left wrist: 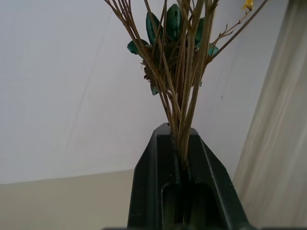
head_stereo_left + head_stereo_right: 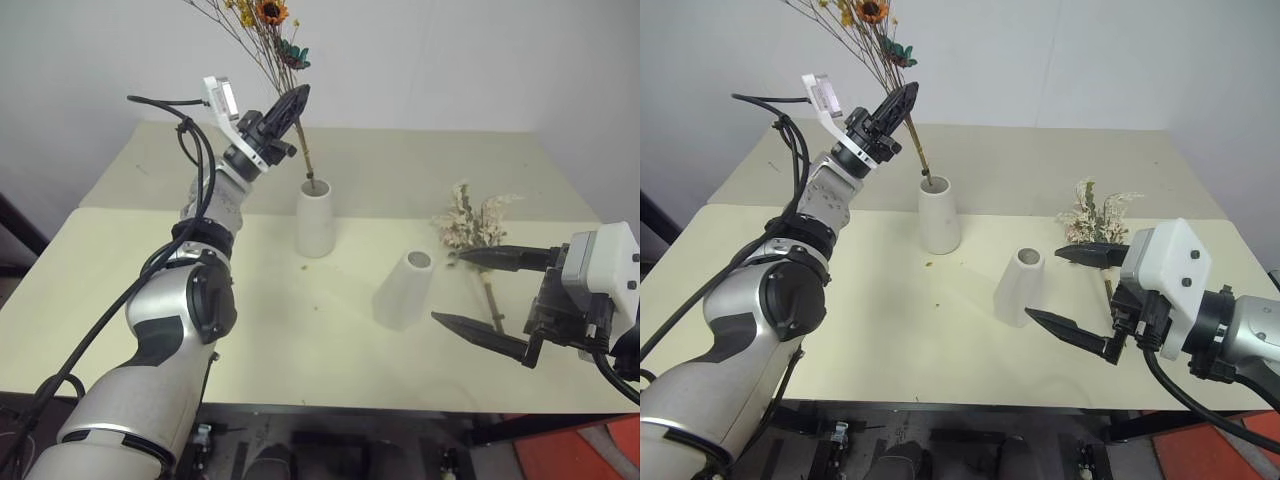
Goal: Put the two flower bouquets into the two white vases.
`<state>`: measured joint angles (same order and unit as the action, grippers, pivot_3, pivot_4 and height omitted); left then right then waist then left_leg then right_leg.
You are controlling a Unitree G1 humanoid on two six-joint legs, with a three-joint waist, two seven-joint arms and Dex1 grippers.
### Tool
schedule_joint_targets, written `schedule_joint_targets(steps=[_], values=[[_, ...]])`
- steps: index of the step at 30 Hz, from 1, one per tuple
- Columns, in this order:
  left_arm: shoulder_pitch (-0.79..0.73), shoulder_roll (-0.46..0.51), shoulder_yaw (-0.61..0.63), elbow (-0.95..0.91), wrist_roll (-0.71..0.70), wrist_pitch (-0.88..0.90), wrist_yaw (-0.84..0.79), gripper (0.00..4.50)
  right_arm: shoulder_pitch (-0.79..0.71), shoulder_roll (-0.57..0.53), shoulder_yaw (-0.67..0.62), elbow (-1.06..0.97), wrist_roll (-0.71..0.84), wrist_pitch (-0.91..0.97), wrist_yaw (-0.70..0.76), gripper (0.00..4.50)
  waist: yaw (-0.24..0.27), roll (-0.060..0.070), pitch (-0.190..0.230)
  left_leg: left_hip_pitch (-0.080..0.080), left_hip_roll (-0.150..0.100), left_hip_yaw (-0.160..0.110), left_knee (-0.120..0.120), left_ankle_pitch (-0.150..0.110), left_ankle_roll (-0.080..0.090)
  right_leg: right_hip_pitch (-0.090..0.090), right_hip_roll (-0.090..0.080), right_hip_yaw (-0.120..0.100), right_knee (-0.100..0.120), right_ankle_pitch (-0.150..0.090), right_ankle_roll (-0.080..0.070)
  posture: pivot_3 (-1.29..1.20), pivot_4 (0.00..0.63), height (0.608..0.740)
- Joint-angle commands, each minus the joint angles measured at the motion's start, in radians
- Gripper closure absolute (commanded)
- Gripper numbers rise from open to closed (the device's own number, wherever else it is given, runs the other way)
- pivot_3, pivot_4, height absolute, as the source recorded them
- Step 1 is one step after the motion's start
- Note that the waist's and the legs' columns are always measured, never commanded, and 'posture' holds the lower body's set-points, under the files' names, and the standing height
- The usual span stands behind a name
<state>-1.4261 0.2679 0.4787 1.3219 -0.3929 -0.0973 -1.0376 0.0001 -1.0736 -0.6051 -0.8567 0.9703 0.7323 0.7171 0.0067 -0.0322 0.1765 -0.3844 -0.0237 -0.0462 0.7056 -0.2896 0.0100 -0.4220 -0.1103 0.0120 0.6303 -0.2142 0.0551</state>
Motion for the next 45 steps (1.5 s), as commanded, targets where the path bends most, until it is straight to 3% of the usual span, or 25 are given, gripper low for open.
schedule_joint_targets(steps=[1, 18, 45], values=[[-0.008, -0.006, -0.017, -0.008, 0.029, -0.041, 0.007, 4.47, -0.004, -0.012, -0.043, -0.019, 0.013, 0.000, -0.009, 0.00, 0.001, 0.000, 0.000, 0.000, 0.000, 0.000, 0.000, 0.000, 0.000, 0.000, 0.000, 0.000, 0.000, 0.000, 0.000, 0.00, 0.150, 0.740], [0.046, -0.043, -0.012, 0.005, 0.071, -0.106, 0.039, 4.47, 0.002, -0.014, -0.049, -0.039, 0.050, 0.002, -0.037, 0.00, 0.003, 0.000, 0.000, 0.001, 0.000, 0.000, 0.000, 0.000, 0.000, 0.001, 0.000, 0.000, 0.000, 0.000, 0.000, 0.00, 0.150, 0.740], [-0.033, -0.022, 0.038, 0.006, 0.044, -0.047, 0.058, 4.47, 0.091, 0.002, -0.081, -0.071, 0.058, -0.004, -0.075, 0.00, 0.003, 0.000, 0.000, 0.000, 0.000, 0.000, 0.000, 0.000, 0.000, 0.001, 0.000, 0.000, 0.000, 0.000, 0.000, 0.00, 0.150, 0.740]])
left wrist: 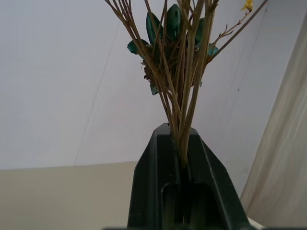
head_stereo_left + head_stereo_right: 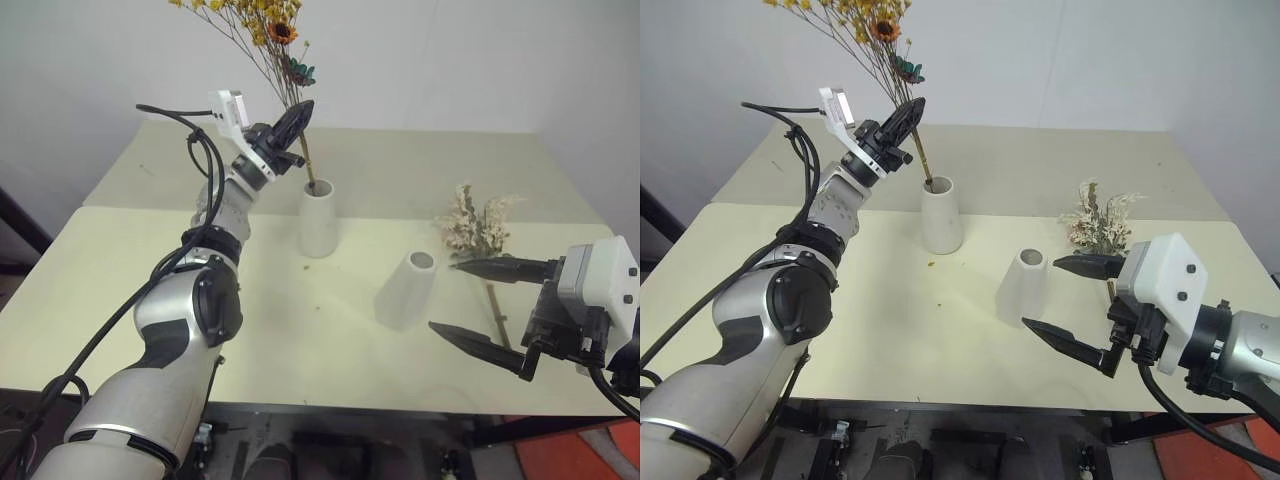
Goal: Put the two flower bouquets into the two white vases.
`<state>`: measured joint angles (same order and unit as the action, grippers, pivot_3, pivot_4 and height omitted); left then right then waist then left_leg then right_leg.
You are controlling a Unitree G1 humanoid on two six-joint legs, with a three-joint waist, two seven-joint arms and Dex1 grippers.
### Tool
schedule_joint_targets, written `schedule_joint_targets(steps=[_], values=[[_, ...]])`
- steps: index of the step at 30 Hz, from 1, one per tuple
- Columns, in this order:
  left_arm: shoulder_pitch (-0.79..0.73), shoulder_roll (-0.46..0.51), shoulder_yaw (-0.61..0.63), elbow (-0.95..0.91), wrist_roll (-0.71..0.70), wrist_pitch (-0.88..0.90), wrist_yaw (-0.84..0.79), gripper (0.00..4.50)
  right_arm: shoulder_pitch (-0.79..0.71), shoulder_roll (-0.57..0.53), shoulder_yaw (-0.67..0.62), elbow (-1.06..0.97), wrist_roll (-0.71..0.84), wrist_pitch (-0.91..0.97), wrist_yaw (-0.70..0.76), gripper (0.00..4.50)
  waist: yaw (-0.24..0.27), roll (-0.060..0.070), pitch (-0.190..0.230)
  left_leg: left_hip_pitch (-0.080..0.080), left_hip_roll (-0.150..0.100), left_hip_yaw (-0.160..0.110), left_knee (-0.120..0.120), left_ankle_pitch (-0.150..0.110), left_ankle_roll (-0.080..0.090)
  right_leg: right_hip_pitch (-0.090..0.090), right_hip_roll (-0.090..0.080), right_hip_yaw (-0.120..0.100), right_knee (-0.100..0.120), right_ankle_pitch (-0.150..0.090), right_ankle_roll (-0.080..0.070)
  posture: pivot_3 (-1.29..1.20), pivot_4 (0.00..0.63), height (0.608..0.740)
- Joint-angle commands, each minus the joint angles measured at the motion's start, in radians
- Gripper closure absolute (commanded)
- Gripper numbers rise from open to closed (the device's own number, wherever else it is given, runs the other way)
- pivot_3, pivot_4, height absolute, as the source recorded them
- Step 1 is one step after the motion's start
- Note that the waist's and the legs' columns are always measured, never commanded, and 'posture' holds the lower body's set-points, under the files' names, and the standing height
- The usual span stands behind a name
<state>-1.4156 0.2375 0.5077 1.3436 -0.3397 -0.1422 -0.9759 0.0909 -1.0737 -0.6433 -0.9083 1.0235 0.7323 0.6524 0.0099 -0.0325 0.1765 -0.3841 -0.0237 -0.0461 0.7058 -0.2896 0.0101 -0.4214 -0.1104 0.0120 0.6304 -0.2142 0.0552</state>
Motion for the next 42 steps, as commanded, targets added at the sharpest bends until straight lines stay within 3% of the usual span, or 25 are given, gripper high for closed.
schedule_joint_targets(steps=[1, 11, 16, 38, 42], values=[[-0.048, 0.009, 0.014, -0.016, -0.016, 0.004, -0.013, 4.47, 0.002, 0.003, -0.042, -0.021, 0.006, -0.005, -0.013, 0.00, 0.000, 0.000, 0.000, 0.000, 0.000, 0.000, 0.000, 0.000, 0.000, 0.000, 0.000, 0.000, 0.000, 0.000, 0.000, 0.00, 0.150, 0.740], [-0.016, 0.005, -0.003, -0.009, 0.021, -0.040, 0.014, 4.47, -0.011, -0.007, -0.046, -0.037, 0.011, -0.005, -0.046, 0.00, 0.000, 0.000, 0.000, 0.000, 0.000, 0.000, 0.000, 0.000, 0.000, 0.000, 0.000, 0.000, 0.000, 0.000, 0.000, 0.00, 0.150, 0.740], [-0.006, 0.000, -0.027, -0.007, 0.056, -0.067, 0.028, 4.47, -0.088, -0.012, -0.015, -0.004, 0.011, 0.023, -0.183, 0.00, 0.000, 0.000, 0.000, 0.000, 0.000, 0.000, 0.000, 0.000, 0.000, 0.000, 0.000, 0.000, 0.000, 0.000, 0.000, 0.00, 0.150, 0.740], [0.057, -0.036, -0.089, -0.001, 0.149, -0.149, 0.111, 4.47, -0.114, -0.028, 0.017, -0.014, 0.058, 0.038, -0.222, 0.00, 0.001, 0.000, -0.001, 0.001, 0.000, 0.000, 0.000, 0.000, 0.000, 0.001, 0.000, 0.000, 0.000, 0.000, 0.000, 0.00, 0.150, 0.740], [0.058, -0.038, -0.091, -0.001, 0.155, -0.158, 0.107, 3.50, -0.108, -0.023, 0.020, -0.015, 0.047, 0.033, -0.218, 0.00, 0.000, 0.000, -0.001, 0.002, 0.000, 0.000, 0.000, 0.000, 0.000, 0.002, 0.000, 0.000, 0.000, 0.000, 0.000, 0.00, 0.150, 0.740]])
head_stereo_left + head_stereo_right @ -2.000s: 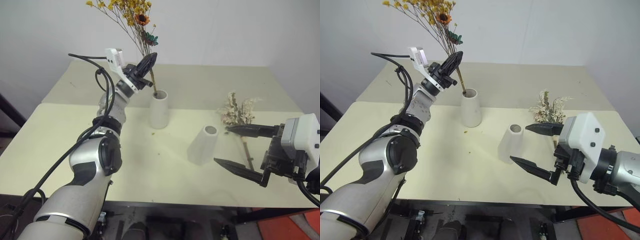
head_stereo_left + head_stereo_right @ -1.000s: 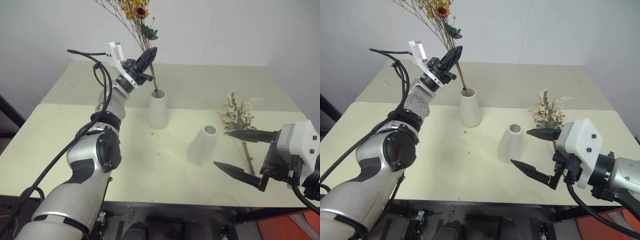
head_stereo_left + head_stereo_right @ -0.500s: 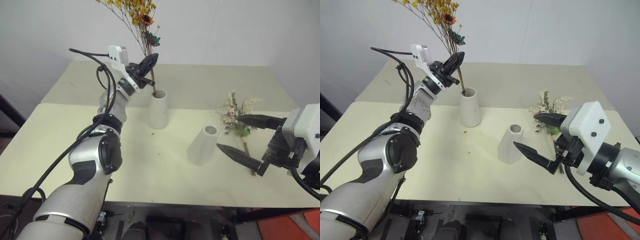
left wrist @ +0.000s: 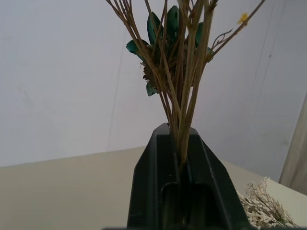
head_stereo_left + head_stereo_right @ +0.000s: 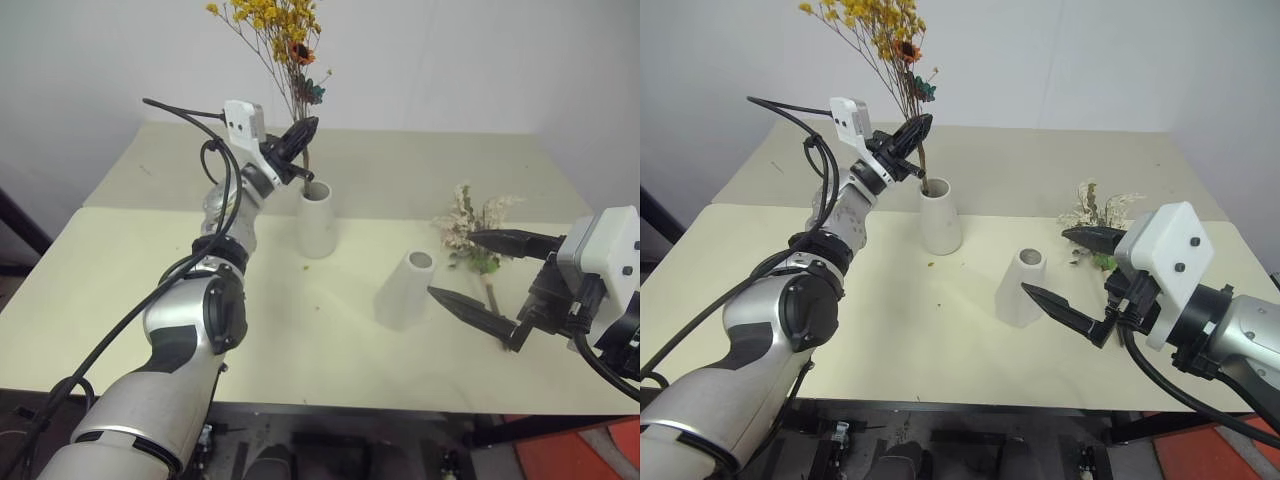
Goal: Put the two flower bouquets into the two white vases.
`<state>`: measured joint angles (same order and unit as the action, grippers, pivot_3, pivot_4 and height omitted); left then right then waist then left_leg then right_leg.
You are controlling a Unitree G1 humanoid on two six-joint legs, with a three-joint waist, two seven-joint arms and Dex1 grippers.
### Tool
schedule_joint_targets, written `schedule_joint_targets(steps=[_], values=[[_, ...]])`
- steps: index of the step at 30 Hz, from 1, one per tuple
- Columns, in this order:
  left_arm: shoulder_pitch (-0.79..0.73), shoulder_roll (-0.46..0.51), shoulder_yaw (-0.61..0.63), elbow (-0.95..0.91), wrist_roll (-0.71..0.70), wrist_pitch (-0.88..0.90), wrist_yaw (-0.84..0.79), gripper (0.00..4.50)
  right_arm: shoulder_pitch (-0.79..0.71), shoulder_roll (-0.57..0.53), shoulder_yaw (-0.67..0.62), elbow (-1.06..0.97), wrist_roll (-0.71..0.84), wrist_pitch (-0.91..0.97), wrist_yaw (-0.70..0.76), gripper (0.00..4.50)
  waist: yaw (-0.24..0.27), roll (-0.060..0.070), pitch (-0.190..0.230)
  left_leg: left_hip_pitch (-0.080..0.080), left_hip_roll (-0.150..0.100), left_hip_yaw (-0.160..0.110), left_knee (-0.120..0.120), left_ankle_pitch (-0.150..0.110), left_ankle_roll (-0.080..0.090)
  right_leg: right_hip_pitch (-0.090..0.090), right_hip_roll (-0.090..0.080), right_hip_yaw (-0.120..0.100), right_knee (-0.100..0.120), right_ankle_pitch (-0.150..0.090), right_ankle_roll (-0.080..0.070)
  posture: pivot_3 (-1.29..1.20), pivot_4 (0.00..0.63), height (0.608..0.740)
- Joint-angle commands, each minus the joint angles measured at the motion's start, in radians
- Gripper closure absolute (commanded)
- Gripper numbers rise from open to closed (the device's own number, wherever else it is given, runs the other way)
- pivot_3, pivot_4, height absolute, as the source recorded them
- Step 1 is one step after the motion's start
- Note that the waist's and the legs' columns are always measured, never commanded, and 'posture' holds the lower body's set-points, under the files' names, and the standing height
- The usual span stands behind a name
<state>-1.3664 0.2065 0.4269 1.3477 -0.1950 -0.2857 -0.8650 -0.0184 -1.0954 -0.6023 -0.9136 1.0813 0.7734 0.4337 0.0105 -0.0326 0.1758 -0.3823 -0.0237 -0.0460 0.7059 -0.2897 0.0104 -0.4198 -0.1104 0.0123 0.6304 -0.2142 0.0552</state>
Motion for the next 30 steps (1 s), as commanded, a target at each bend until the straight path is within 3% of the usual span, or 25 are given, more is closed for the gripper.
schedule_joint_targets(steps=[1, 11, 21, 30], values=[[0.010, -0.007, -0.011, -0.006, 0.012, -0.015, -0.008, 3.17, 0.004, 0.000, -0.020, -0.010, -0.015, -0.009, 0.002, 0.00, 0.000, 0.000, 0.000, 0.000, 0.000, 0.000, 0.000, 0.000, 0.000, 0.000, 0.000, 0.000, 0.000, 0.000, 0.000, 0.00, 0.150, 0.740], [0.034, 0.000, -0.007, -0.012, 0.004, -0.020, -0.080, 0.16, 0.013, 0.021, 0.002, -0.011, -0.057, -0.023, 0.013, 0.00, 0.000, 0.000, 0.000, -0.002, 0.000, 0.000, 0.000, 0.000, 0.000, -0.002, 0.000, 0.000, 0.000, 0.000, 0.000, 0.00, 0.150, 0.740], [0.049, 0.045, -0.005, -0.022, -0.011, -0.006, -0.174, 0.05, 0.000, 0.035, 0.031, 0.008, -0.101, -0.033, 0.038, 0.00, -0.001, 0.000, 0.000, -0.002, 0.000, 0.000, 0.000, 0.000, 0.000, -0.002, 0.000, 0.000, 0.000, 0.000, 0.000, 0.00, 0.150, 0.740], [0.104, 0.164, -0.056, -0.044, 0.011, 0.045, -0.272, 0.05, 0.000, 0.046, 0.029, 0.022, -0.125, -0.032, 0.063, 0.00, -0.004, 0.000, 0.000, -0.002, 0.000, 0.000, 0.000, 0.000, 0.000, -0.002, 0.000, 0.000, 0.000, 0.000, 0.000, 0.00, 0.150, 0.740]])
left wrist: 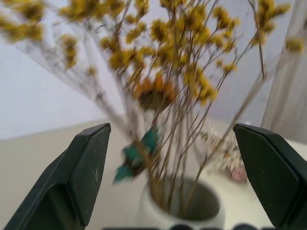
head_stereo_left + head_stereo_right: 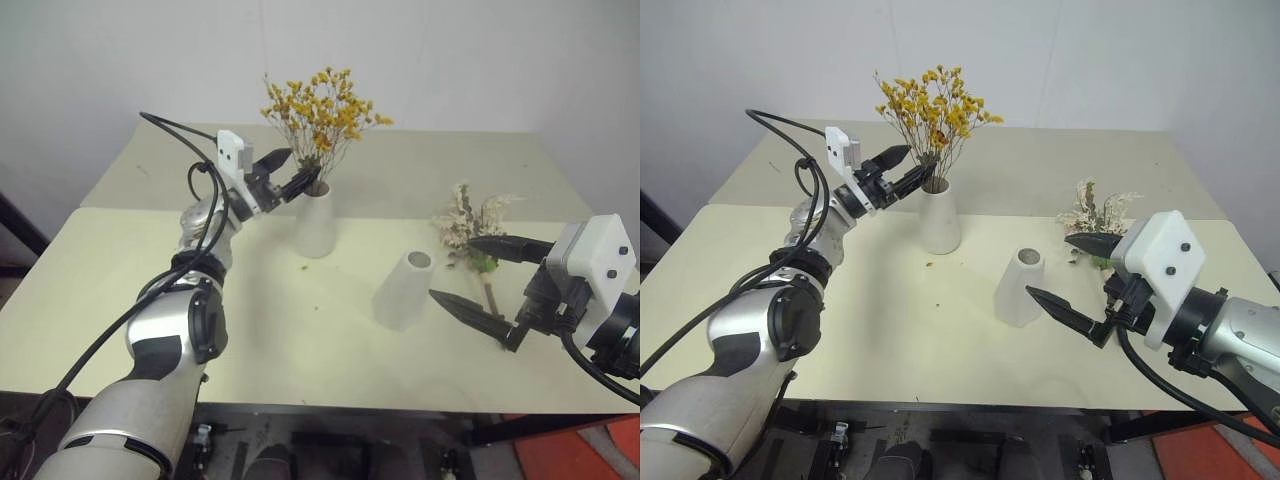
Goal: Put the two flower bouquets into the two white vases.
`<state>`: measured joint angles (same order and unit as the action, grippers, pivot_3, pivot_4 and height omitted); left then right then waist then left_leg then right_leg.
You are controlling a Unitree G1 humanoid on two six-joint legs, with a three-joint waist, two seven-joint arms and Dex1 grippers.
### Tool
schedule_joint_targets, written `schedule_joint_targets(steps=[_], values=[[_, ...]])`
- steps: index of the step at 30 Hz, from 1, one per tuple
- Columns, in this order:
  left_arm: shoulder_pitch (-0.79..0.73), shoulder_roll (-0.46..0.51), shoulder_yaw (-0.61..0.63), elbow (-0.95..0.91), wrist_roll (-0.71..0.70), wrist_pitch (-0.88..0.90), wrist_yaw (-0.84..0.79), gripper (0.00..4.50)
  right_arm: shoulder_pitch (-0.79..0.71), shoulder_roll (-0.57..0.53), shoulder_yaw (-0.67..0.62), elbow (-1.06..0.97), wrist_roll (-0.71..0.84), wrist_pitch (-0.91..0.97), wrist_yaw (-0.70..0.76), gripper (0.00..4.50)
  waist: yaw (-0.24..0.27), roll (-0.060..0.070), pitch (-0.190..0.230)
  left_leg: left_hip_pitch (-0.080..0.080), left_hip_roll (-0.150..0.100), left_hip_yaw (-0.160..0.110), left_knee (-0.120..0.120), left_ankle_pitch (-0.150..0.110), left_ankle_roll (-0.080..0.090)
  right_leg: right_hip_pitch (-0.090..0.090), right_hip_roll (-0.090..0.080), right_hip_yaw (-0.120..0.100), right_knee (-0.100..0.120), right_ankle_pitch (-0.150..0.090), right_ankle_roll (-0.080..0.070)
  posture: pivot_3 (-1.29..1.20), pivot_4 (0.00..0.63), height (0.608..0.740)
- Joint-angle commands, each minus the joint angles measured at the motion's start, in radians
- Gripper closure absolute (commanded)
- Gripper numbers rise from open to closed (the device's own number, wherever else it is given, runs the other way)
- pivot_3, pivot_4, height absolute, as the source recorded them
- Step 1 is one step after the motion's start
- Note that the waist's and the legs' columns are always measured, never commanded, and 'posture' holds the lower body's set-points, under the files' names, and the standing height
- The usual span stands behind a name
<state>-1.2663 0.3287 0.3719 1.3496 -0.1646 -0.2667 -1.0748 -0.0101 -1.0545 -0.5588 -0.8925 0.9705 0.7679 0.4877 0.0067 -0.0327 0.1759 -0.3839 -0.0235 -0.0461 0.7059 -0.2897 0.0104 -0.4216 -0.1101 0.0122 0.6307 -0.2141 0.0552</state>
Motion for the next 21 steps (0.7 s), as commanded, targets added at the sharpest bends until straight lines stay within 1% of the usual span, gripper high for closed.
schedule_joint_targets(steps=[1, 7, 9, 11, 13, 14, 16, 18, 20, 21], values=[[0.012, 0.057, -0.002, -0.051, -0.022, 0.035, -0.087, 0.05, -0.008, 0.007, -0.012, 0.003, -0.019, -0.027, 0.014, 0.00, -0.002, 0.000, 0.000, 0.000, 0.000, 0.000, 0.000, 0.000, 0.000, 0.000, 0.000, 0.000, 0.000, 0.000, 0.000, 0.00, 0.150, 0.740], [0.070, 0.151, 0.000, -0.117, -0.045, 0.059, -0.183, 0.05, -0.022, 0.011, -0.006, 0.019, -0.034, -0.020, 0.022, 0.00, -0.007, 0.000, 0.000, 0.000, 0.000, 0.000, 0.000, 0.000, 0.000, 0.000, 0.000, 0.000, 0.001, 0.000, 0.000, 0.00, 0.150, 0.740], [0.083, 0.190, -0.028, -0.174, -0.042, 0.072, -0.251, 0.05, -0.021, 0.002, -0.019, 0.032, -0.034, -0.004, 0.025, 0.00, -0.008, 0.000, 0.000, 0.000, 0.001, 0.000, 0.000, 0.000, 0.000, 0.000, 0.000, 0.000, 0.001, 0.000, 0.000, 0.00, 0.150, 0.740], [0.098, 0.226, -0.086, -0.265, -0.021, 0.087, -0.322, 0.05, -0.019, -0.013, -0.037, 0.062, -0.040, 0.013, 0.033, 0.00, -0.009, 0.000, 0.000, -0.001, 0.001, 0.000, 0.000, 0.000, 0.000, 0.000, 0.000, 0.000, 0.001, 0.000, 0.000, 0.00, 0.150, 0.740], [0.129, 0.247, -0.157, -0.380, 0.012, 0.092, -0.346, 0.05, -0.026, -0.032, -0.041, 0.106, -0.054, 0.027, 0.041, 0.00, -0.007, 0.000, 0.000, -0.001, 0.001, 0.000, 0.000, 0.000, 0.000, 0.000, 0.000, 0.000, 0.001, 0.000, 0.000, 0.00, 0.150, 0.740], [0.143, 0.253, -0.183, -0.449, 0.008, 0.141, -0.354, 0.05, -0.032, -0.041, -0.032, 0.133, -0.068, 0.030, 0.041, 0.00, -0.005, 0.000, 0.000, -0.001, 0.001, 0.000, 0.000, 0.000, 0.000, 0.000, 0.000, 0.000, 0.001, 0.000, 0.000, 0.00, 0.150, 0.740], [0.194, 0.259, -0.214, -0.641, -0.054, 0.279, -0.395, 0.05, -0.063, -0.047, -0.001, 0.204, -0.086, 0.065, 0.001, 0.00, -0.005, 0.000, 0.000, 0.000, 0.001, 0.000, 0.000, 0.000, 0.000, 0.001, 0.000, 0.000, 0.001, 0.000, 0.000, 0.00, 0.150, 0.740], [0.260, 0.282, -0.245, -0.846, -0.123, 0.396, -0.455, 0.05, -0.100, -0.038, 0.057, 0.279, -0.137, 0.093, -0.053, 0.00, -0.009, 0.000, 0.000, 0.000, 0.002, 0.000, 0.000, 0.000, 0.000, 0.000, 0.000, 0.001, 0.001, 0.000, 0.000, 0.00, 0.150, 0.740], [0.304, 0.298, -0.271, -0.994, -0.162, 0.460, -0.470, 0.05, -0.135, -0.009, 0.108, 0.320, -0.184, 0.097, -0.100, 0.00, -0.015, 0.000, 0.000, -0.001, 0.003, -0.001, 0.000, 0.000, 0.000, -0.001, 0.002, 0.001, 0.001, 0.000, 0.000, 0.00, 0.150, 0.740], [0.315, 0.297, -0.280, -1.041, -0.163, 0.471, -0.447, 0.05, -0.147, -0.002, 0.128, 0.328, -0.203, 0.097, -0.111, 0.00, -0.019, 0.000, 0.000, 0.000, 0.003, -0.001, 0.000, 0.000, 0.000, -0.001, 0.002, 0.001, 0.001, 0.000, 0.000, 0.00, 0.150, 0.740]])
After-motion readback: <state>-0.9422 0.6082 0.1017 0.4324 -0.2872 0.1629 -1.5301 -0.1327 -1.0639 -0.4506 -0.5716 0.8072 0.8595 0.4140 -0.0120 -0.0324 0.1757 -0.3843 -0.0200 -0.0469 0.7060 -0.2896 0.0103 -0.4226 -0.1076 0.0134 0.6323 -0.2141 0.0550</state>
